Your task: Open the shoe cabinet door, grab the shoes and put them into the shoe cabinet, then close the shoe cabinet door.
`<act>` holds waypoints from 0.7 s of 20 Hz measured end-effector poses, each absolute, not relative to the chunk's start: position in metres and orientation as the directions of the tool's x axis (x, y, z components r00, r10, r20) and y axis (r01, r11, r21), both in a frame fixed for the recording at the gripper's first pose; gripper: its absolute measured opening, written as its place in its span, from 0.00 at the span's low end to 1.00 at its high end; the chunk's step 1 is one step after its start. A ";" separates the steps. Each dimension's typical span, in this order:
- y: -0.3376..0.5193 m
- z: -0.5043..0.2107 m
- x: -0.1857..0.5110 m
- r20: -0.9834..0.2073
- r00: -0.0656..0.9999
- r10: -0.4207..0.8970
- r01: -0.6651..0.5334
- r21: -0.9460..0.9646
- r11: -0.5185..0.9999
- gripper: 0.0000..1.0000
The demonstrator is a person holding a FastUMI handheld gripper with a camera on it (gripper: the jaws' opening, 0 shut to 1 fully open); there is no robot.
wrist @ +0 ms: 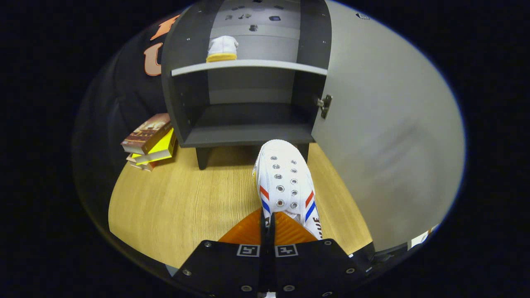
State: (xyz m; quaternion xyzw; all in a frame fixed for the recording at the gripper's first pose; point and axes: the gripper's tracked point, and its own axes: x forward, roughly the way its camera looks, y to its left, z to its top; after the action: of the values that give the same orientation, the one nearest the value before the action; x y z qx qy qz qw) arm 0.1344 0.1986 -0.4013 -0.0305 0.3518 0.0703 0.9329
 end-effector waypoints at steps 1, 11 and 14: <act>0.194 -0.381 0.134 -0.646 0.755 0.117 -0.165 -0.014 0.986 0.00; 0.195 -0.229 0.179 -0.532 0.831 0.161 -0.221 -0.051 0.974 0.00; 0.202 -0.208 0.211 -0.527 0.834 0.165 -0.227 -0.054 0.972 0.00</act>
State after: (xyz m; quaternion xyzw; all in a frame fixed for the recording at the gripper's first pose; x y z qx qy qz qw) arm 0.2111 0.2016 -0.2078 -0.0572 0.2695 0.1027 0.9558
